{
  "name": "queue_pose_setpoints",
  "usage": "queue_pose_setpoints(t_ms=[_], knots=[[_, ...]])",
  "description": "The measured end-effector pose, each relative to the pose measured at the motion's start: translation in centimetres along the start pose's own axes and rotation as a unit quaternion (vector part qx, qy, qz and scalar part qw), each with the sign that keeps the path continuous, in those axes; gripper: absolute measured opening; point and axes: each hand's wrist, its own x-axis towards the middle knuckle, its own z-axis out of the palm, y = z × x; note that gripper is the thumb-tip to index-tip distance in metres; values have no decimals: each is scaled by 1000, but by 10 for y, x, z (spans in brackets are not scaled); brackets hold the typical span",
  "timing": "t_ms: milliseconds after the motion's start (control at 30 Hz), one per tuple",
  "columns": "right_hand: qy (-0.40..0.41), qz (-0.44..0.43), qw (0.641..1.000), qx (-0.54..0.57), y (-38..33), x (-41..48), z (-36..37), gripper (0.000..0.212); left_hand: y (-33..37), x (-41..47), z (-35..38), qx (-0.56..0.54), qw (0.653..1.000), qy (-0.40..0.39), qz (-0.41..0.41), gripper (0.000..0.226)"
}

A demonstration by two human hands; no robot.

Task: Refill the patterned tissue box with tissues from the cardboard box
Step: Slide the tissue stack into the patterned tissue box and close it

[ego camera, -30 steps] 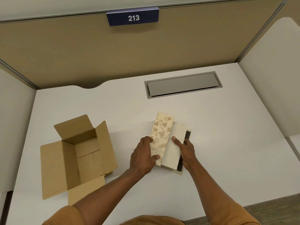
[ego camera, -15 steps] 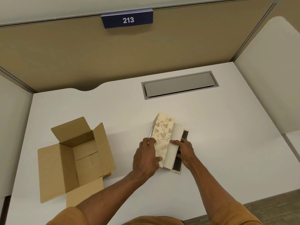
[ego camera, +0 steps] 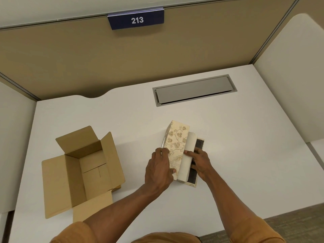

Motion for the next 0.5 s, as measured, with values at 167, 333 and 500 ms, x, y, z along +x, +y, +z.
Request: queue_pose_setpoints(t_ms=[167,333,500], knots=[[7,5,1000,22,2,1,1,56,4,-3,2,7,1000,0,7,78],[17,-11,1000,0,5,2,2,58,9,-4,4,15,1000,-4,11,81],[35,-31,998,-37,8,3,3,57,12,-5,8,35,999,-2,19,83]])
